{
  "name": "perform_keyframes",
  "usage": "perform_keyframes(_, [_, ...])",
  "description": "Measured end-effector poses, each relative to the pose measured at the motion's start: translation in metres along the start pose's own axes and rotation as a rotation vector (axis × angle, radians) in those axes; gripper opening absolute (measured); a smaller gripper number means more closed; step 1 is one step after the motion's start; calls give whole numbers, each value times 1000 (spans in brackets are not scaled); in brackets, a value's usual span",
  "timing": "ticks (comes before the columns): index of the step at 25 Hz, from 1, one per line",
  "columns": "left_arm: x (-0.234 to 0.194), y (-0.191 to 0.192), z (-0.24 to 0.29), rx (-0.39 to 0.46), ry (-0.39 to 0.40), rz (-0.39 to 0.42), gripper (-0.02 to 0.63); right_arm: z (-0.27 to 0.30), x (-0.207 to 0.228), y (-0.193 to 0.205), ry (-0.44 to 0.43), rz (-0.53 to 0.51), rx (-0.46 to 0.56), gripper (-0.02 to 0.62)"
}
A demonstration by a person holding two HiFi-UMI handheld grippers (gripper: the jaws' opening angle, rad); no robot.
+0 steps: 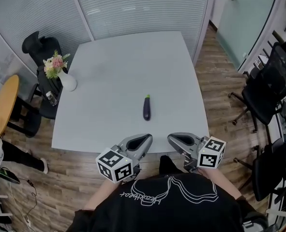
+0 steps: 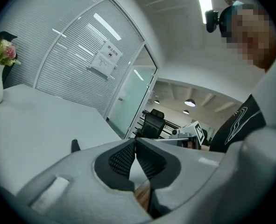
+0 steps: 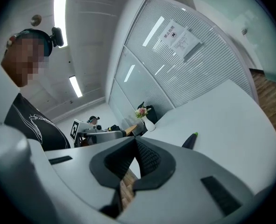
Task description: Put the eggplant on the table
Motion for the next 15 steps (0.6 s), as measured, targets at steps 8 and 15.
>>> perform_keyframes(8, [2, 5, -7, 8, 8, -13, 20, 0, -6, 6, 26, 4, 5, 8])
perform_keyframes(15, [5, 10, -16, 18, 4, -11, 20, 0, -15, 12, 40, -3, 7, 8])
Point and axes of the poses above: the fingertips, and each gripper's own axes: z forward along the fingers, x to its right, y out of its underside, the point moved 9 cm from there along -z, backward along the fingers, and after that the axes turned 5 degrees about -x, right-handed, at the moved point
